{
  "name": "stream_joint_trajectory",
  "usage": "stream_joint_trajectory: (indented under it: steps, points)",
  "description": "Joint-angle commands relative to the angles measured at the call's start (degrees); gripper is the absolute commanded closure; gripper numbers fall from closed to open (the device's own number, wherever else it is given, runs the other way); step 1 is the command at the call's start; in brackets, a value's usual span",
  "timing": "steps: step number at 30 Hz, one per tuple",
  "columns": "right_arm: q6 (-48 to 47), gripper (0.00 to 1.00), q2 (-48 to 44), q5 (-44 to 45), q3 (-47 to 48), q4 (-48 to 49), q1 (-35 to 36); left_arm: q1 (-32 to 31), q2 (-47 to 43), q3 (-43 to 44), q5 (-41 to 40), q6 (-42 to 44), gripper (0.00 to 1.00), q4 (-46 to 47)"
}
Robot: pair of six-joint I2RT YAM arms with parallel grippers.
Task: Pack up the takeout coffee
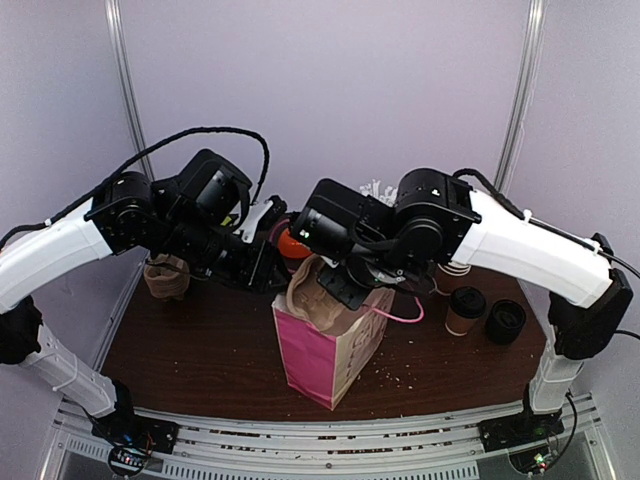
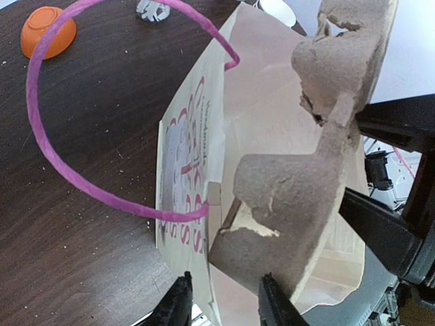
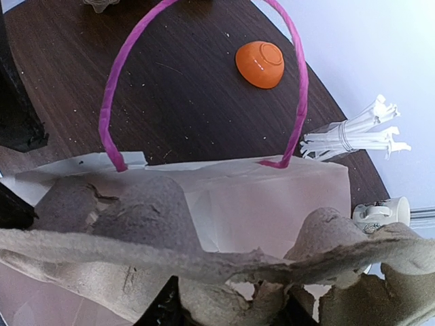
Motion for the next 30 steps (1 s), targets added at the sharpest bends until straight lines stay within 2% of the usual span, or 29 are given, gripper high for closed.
stream_joint_trajectory:
  steps: [1, 9, 22, 30]
  points:
    - [0.1, 0.62, -1.7, -1.5, -2.3, 3.2, -0.3, -0.3, 0.1, 0.8, 1.2, 0.8, 0.63, 2.5]
    - [2.0, 0.62, -4.1, -6.8, -7.8, 2.8, -0.3, -0.3, -0.4, 0.8, 0.4, 0.0, 0.63, 2.5]
    - [3.6, 0.62, -2.1, -10.9, -8.2, 1.0, -2.0, -0.3, -1.9, 0.0, -0.2, -0.3, 0.57, 2.9]
    - [5.2, 0.62, -1.8, -13.4, -6.3, -1.6, -2.4, -0.3, -2.9, -0.7, -3.4, -0.2, 0.58, 3.3]
